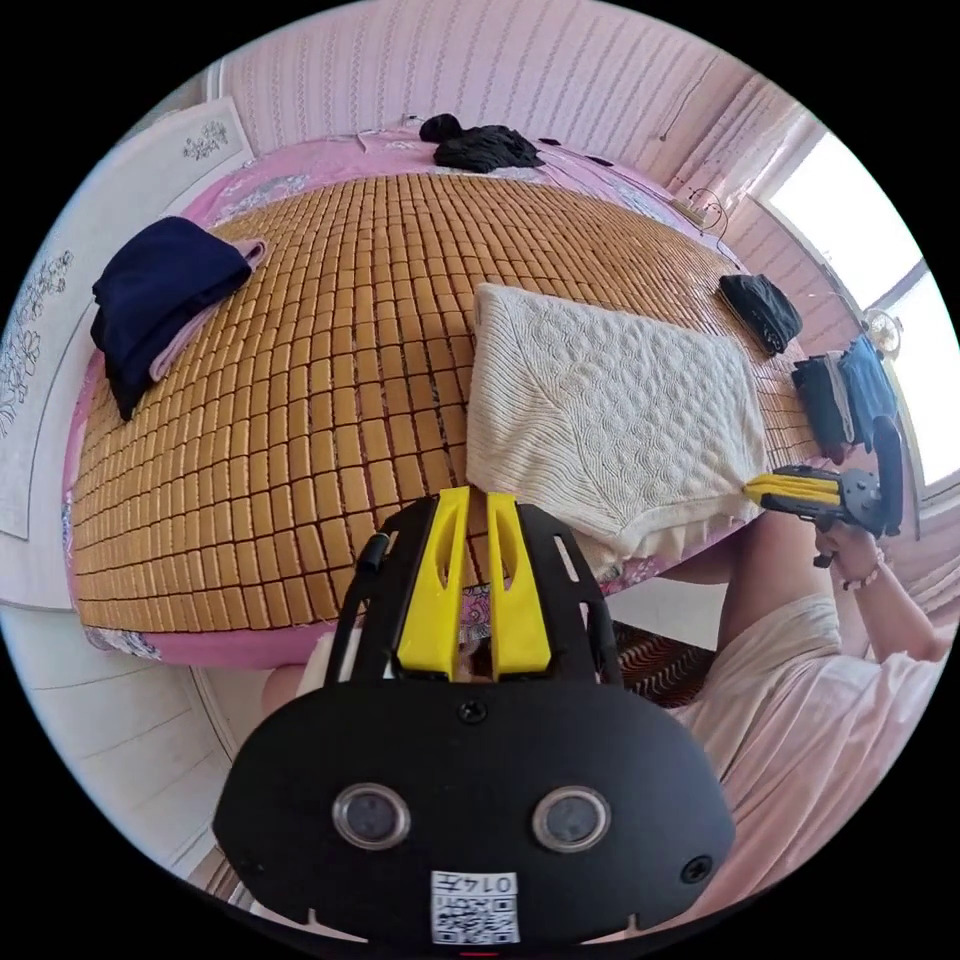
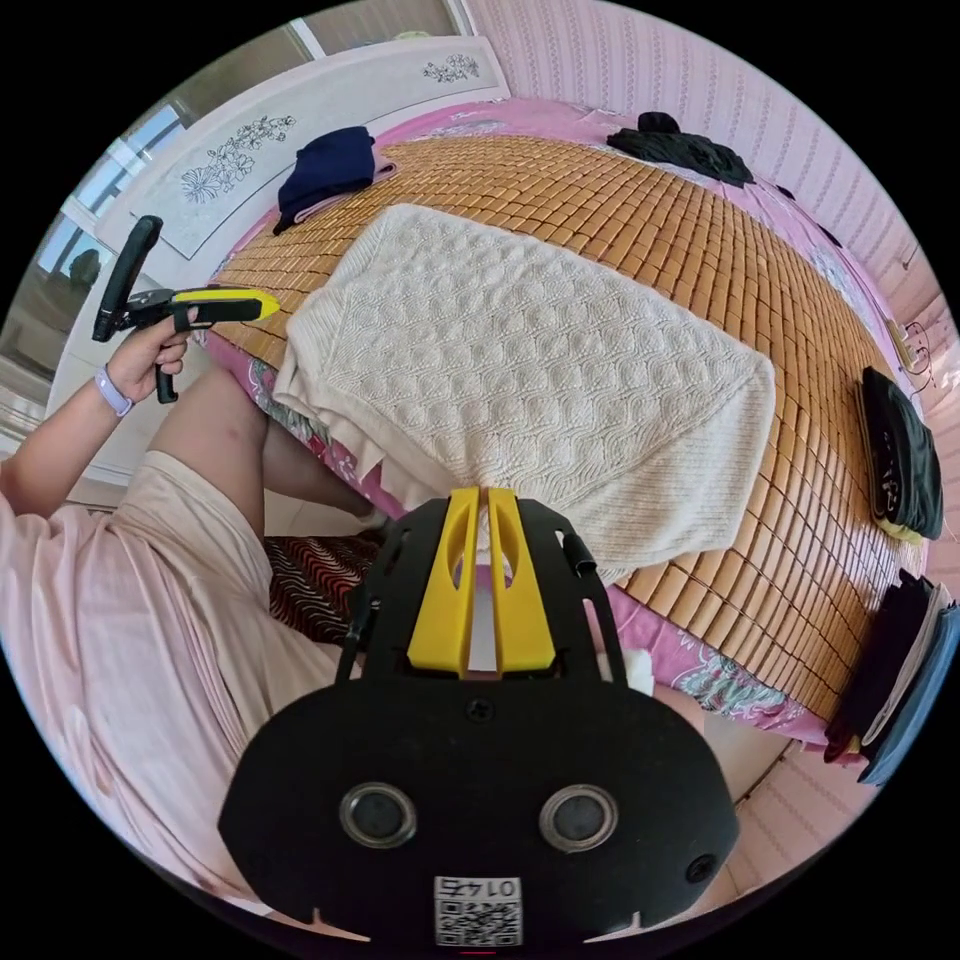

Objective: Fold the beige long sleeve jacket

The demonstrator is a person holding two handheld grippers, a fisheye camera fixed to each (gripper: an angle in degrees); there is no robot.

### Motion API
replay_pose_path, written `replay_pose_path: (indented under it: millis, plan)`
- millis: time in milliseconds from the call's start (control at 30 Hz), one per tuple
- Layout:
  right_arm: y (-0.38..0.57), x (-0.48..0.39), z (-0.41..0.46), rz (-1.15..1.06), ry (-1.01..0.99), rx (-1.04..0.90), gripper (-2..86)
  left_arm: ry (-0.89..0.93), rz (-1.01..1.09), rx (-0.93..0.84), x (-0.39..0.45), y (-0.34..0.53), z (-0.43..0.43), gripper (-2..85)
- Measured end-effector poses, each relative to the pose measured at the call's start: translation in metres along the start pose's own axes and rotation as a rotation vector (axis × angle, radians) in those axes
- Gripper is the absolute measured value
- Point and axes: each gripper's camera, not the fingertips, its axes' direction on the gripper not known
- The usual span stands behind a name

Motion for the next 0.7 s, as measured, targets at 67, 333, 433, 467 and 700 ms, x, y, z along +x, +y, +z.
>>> replay_pose_path:
  millis: [67, 333, 433, 467, 700]
  plan:
    - [-0.019, 0.001, 0.003, -0.039, 0.009, -0.005, 0.1, -0.001, 0.087, 0.032, 0.022, 0.004, 0.0, 1.4]
    - [-0.095, -0.005, 0.056, -0.272, -0.074, -0.472, -0.3, 0.165, 0.444, -0.031, 0.149, -0.004, 0.074, -0.9]
    - [-0.083, -0.002, 0.074, -0.266, -0.066, -0.542, -0.3, 0.2, 0.498, -0.088, 0.166, -0.003, 0.103, -1.0]
    - [-0.08, 0.001, 0.079, -0.253, -0.066, -0.558, -0.4, 0.192, 0.516, -0.093, 0.17, -0.002, 0.108, -1.0]
    - [-0.145, -0.001, 0.073, -0.272, -0.044, -0.352, -0.7, -0.064, 0.895, -0.101, 0.245, 0.027, 0.164, -1.0]
